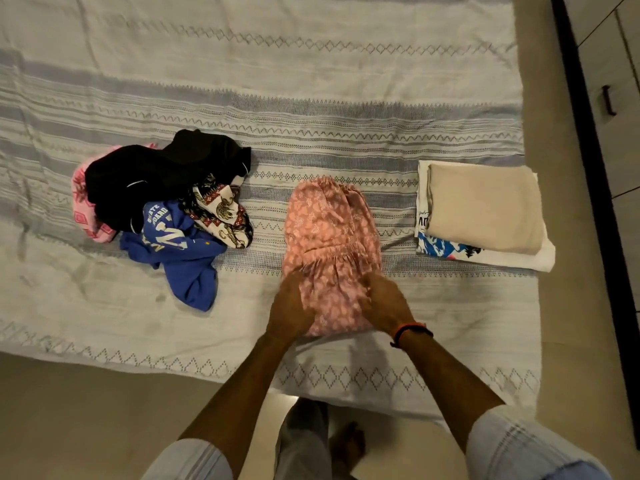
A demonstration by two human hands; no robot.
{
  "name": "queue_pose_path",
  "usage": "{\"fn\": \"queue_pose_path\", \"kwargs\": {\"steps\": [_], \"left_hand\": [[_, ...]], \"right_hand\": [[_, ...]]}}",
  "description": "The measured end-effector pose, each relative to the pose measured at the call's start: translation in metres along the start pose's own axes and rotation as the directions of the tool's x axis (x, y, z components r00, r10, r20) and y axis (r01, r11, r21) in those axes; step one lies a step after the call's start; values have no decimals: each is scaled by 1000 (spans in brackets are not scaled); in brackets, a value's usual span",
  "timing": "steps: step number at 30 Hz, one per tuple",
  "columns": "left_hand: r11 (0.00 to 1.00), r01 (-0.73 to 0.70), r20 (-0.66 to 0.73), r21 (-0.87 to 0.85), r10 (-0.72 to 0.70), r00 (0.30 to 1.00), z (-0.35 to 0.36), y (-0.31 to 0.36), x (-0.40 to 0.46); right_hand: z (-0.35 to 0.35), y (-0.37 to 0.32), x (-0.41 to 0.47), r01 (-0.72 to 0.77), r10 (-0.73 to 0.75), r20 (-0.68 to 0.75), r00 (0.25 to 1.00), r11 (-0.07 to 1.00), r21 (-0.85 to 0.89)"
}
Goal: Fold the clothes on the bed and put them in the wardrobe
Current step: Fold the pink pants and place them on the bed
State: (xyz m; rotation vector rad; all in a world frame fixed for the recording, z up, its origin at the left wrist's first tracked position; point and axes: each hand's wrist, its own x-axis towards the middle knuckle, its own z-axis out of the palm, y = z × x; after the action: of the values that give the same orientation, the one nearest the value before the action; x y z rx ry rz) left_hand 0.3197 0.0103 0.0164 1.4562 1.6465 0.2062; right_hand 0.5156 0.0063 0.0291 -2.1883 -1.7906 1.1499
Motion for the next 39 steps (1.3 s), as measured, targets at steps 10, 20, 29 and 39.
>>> {"fn": "queue_pose_path", "kwargs": {"steps": [10, 20, 29, 39], "left_hand": [[774, -194, 278, 602, 24, 960, 77, -62, 7], [740, -254, 322, 622, 54, 945, 45, -48, 5], [744, -229, 243, 628, 92, 966, 12, -6, -65], [764, -197, 239, 615, 58, 969, 0, 11, -124]], "right_hand": [[72, 58, 11, 280, -161, 244, 956, 740, -612], [49, 51, 8, 311, -236, 206, 950, 779, -544], [8, 38, -60, 290, -202, 218, 955, 797, -530], [-13, 29, -113, 245, -167, 216, 962, 876, -415]]}}
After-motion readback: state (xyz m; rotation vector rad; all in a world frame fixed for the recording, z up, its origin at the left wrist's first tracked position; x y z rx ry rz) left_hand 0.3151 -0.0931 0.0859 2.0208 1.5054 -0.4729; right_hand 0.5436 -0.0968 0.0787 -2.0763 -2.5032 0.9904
